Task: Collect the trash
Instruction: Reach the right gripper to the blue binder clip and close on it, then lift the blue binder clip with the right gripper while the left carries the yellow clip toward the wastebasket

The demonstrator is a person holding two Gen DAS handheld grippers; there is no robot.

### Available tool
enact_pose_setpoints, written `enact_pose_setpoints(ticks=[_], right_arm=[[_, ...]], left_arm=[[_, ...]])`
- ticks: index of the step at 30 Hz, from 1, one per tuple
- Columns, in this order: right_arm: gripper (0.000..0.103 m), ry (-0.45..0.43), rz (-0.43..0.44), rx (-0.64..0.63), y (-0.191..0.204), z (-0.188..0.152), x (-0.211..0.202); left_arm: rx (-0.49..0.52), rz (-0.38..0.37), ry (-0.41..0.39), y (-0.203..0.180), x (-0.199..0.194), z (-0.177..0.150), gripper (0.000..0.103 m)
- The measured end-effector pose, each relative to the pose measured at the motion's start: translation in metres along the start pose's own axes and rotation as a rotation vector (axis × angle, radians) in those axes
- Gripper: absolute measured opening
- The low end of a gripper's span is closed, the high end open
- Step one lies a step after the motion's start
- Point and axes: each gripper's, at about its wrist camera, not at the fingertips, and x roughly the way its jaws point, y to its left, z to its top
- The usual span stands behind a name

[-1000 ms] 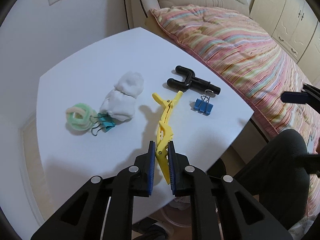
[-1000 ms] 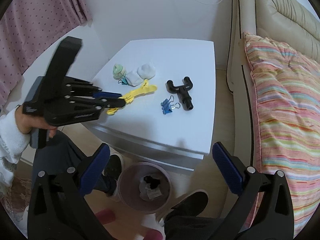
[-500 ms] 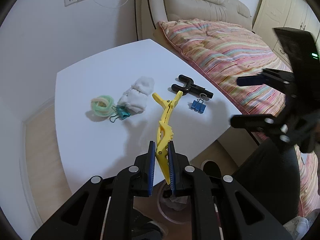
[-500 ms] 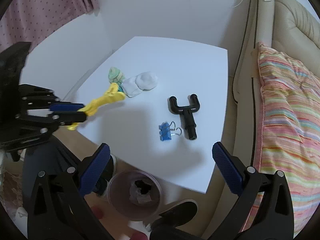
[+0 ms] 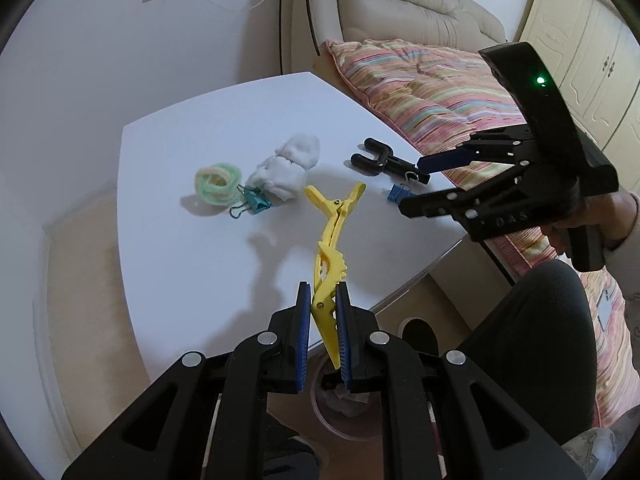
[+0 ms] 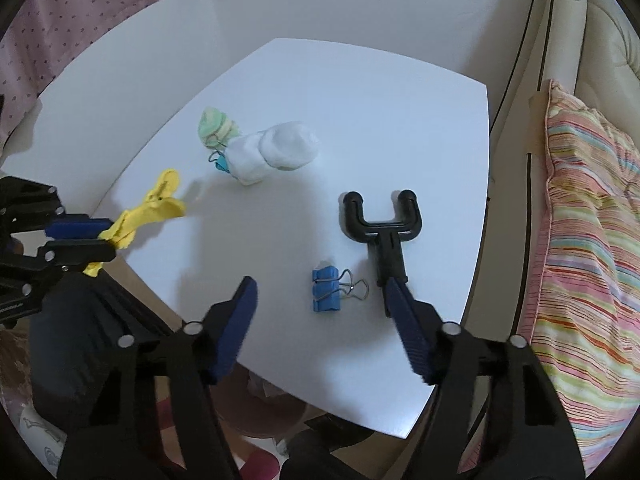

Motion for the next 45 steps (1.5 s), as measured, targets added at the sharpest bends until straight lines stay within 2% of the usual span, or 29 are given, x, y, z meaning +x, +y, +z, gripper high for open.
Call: enact_pose_setpoints(ticks=[1,4,7,9,11,20,30,35,45], right_arm=[[0.056,0.000,0.004,0.004,-0.001,0.000,0.001],[0.051,-0.005,0.006,0.016,-0.005,0.000,0.003],[0.038,-0.008,0.007,0.024,-0.008,0.000,0.004],[0.034,-0.003,0.006,0.024,-0.008,0.002,0.005],[0.022,-0.001,0.009,0.024,-0.008,0.001,0.007],[0.003,-0.036,0.000,0.019,-0.004,-0.002,-0.002],[0.001,-0.076,0.013,0.030,0.001,-0.003,-0.016],[0.001,-0.109,0.021,0.017,0.012,-0.007,-0.037],[0.001,-0.167,0.045,-0.018,0.044,-0.040,-0.078]], left_arm=[[-0.002,-0.001,0.001,0.001,0.000,-0.001,0.012],[-0.010,-0.004,0.003,0.003,0.001,-0.003,0.012],[-0.013,-0.007,0.006,0.003,0.003,-0.004,0.012],[-0.014,-0.009,0.006,0.002,0.004,-0.004,0.012],[-0.014,-0.011,0.004,0.002,0.004,-0.004,0.012],[-0.016,-0.012,0.001,0.001,0.000,-0.006,0.012],[-0.014,-0.003,-0.011,0.000,-0.007,-0.008,0.012],[-0.010,0.000,-0.027,-0.004,-0.017,-0.010,0.012],[0.005,0.015,-0.053,-0.017,-0.037,-0.024,0.012]])
